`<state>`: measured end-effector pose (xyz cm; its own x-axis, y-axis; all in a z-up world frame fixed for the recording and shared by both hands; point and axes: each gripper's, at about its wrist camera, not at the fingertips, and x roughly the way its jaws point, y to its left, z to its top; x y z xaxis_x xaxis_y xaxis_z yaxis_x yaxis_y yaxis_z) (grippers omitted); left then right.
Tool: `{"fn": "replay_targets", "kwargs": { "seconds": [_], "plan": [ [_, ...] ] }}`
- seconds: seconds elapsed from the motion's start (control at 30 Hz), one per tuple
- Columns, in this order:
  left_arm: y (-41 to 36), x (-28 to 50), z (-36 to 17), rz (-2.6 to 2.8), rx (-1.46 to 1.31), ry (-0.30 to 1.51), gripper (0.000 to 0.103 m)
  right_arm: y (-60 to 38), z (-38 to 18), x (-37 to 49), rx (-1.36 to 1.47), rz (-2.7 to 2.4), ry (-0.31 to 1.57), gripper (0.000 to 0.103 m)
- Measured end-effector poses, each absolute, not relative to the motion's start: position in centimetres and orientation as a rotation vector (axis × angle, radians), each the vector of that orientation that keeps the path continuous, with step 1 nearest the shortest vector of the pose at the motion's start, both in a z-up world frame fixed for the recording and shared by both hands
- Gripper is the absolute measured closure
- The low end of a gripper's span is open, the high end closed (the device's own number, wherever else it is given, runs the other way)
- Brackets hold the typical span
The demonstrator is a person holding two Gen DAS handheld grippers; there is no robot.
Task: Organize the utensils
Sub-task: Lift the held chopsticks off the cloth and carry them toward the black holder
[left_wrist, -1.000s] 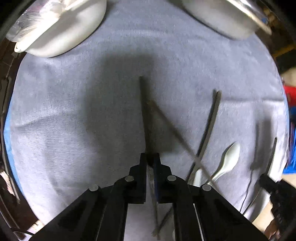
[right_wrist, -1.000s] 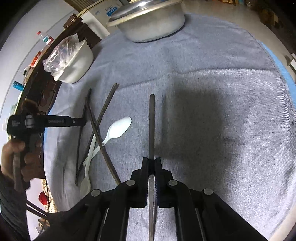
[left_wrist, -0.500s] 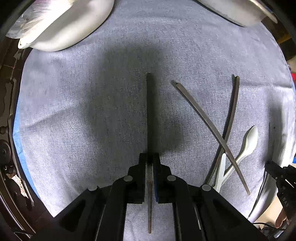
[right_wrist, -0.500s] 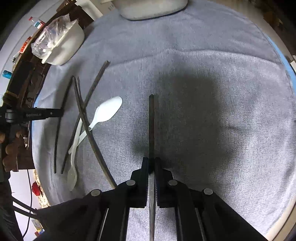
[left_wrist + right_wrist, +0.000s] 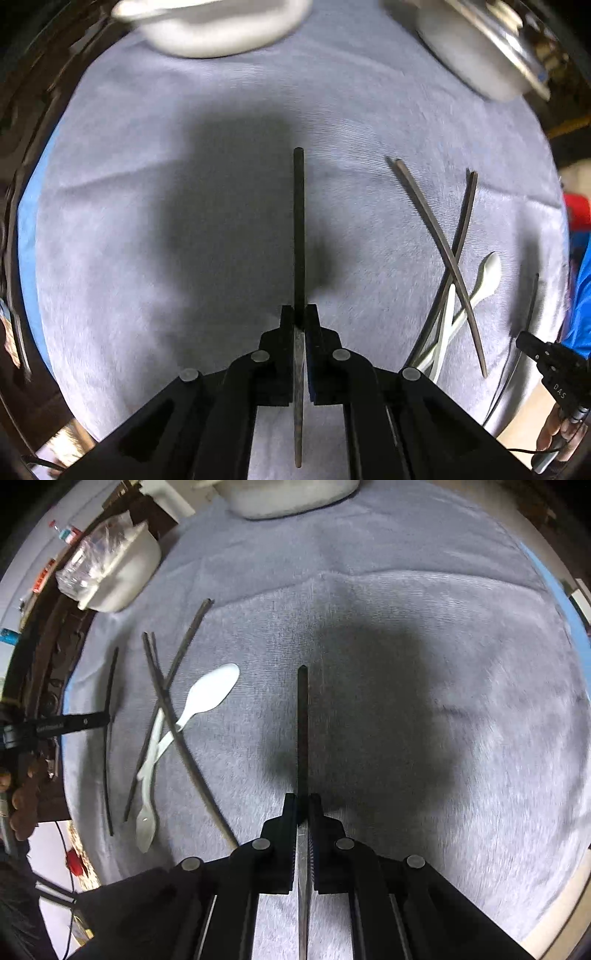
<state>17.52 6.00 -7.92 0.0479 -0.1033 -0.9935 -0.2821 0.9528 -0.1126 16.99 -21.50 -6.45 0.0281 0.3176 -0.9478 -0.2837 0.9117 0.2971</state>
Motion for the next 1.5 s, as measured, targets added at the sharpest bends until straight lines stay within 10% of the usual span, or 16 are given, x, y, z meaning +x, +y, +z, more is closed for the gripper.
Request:
{"fn": "replay_targets", "kwargs": {
  "seconds": [1.5],
  "plan": [
    [6.3,2.3,5.2,0.157,-0.483,0.920,0.098,-25.7,6.2,6.7,0.199,0.489,1.046,0.096]
  ]
}}
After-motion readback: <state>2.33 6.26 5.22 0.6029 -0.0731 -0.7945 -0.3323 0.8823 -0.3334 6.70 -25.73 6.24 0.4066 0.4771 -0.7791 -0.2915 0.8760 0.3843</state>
